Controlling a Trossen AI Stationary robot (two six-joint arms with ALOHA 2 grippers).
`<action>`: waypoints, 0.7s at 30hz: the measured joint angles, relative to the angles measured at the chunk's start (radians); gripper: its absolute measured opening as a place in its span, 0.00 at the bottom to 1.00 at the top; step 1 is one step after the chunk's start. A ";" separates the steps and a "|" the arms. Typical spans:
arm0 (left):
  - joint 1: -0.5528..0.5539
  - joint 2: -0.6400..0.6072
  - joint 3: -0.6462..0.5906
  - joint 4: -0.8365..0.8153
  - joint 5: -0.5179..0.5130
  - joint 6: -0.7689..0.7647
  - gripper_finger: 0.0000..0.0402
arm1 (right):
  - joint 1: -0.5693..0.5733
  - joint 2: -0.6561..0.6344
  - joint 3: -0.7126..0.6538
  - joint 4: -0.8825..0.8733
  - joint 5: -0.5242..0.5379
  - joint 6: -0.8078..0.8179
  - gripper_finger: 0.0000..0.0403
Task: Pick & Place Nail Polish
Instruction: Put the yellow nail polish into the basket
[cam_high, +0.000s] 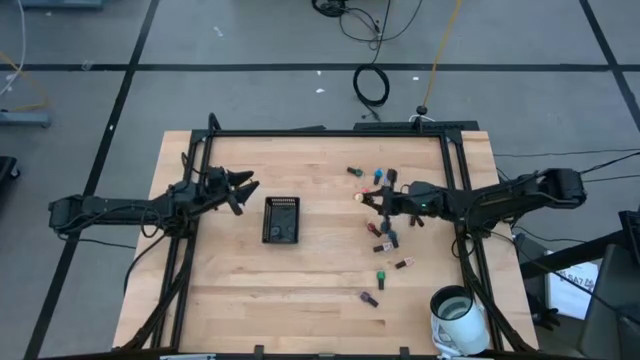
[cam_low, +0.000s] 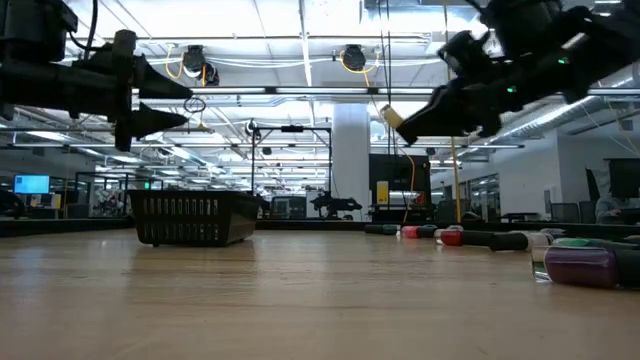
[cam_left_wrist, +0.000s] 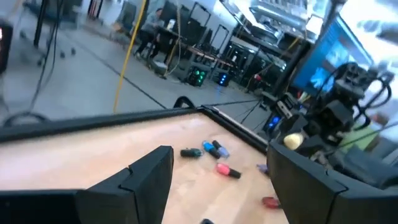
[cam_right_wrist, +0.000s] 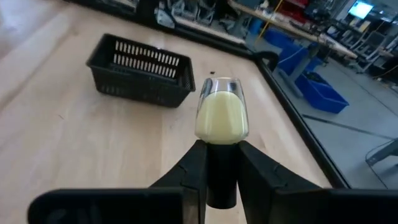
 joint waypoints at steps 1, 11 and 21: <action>-0.002 0.019 0.002 0.000 0.000 -0.033 0.64 | -0.004 0.035 0.035 -0.015 0.000 -0.011 0.12; -0.046 0.449 0.271 -0.006 0.057 -0.090 0.64 | -0.019 0.362 0.332 -0.047 0.187 -0.213 0.12; -0.044 0.825 0.535 -0.014 0.125 -0.127 0.64 | -0.002 0.467 0.464 -0.048 0.196 -0.289 0.12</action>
